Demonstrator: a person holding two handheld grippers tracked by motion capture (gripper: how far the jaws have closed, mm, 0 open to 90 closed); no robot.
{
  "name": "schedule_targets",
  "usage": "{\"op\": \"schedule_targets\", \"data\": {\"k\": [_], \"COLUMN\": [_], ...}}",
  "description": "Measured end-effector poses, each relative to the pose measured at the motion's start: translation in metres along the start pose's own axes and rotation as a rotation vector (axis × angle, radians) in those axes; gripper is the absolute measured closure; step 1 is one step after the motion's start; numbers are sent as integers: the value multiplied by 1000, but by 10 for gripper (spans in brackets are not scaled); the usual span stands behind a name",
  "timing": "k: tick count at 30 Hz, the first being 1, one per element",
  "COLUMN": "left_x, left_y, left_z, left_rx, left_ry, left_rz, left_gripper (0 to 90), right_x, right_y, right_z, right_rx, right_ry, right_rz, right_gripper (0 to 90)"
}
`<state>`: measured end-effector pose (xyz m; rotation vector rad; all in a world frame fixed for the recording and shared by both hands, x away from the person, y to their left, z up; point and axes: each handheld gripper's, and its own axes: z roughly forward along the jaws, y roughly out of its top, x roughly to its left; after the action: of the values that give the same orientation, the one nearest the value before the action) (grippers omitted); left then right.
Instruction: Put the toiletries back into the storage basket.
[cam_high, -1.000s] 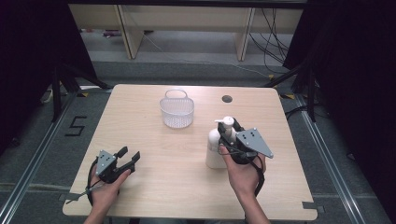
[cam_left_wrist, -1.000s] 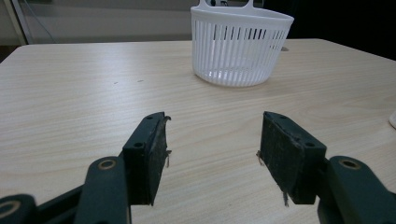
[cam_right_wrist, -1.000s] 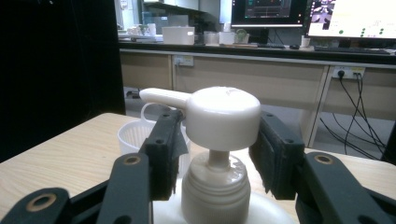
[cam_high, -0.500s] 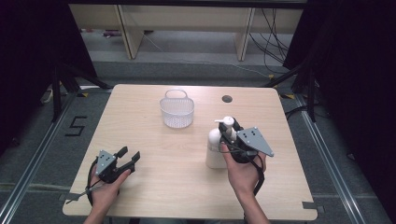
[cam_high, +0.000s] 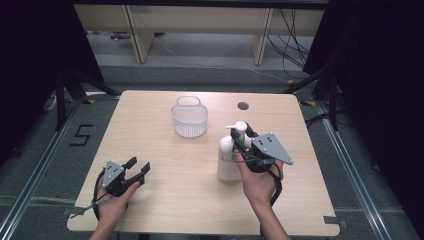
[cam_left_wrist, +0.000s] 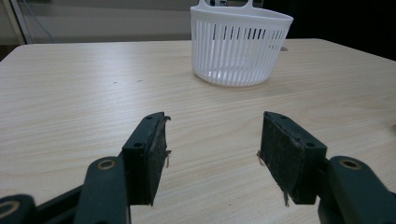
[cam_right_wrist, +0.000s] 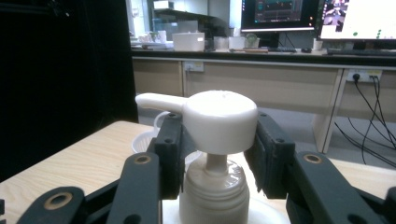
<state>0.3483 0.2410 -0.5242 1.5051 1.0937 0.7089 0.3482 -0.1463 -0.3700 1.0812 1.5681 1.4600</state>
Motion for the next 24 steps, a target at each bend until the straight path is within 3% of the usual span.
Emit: {"op": "schedule_targets", "data": {"k": [2, 3, 4, 9, 24], "left_x": [0, 0, 0, 0, -1], "left_y": [0, 0, 0, 0, 0], "left_z": [0, -1, -1, 0, -1], "left_rx": [1, 11, 12, 1, 12], "left_ry": [-1, 5, 5, -3, 3], "left_rz": [1, 3, 2, 1, 4], "left_gripper": [406, 406, 406, 406, 405], "right_x": [1, -1, 1, -1, 1], "right_y": [3, 4, 6, 12, 21], "right_z": [0, 2, 2, 8, 18], "right_rx": [-2, -16, -16, -32, -31], "right_ry": [5, 2, 9, 14, 31], "right_rz": [18, -16, 4, -18, -8], "right_gripper": [601, 601, 601, 601, 601]}}
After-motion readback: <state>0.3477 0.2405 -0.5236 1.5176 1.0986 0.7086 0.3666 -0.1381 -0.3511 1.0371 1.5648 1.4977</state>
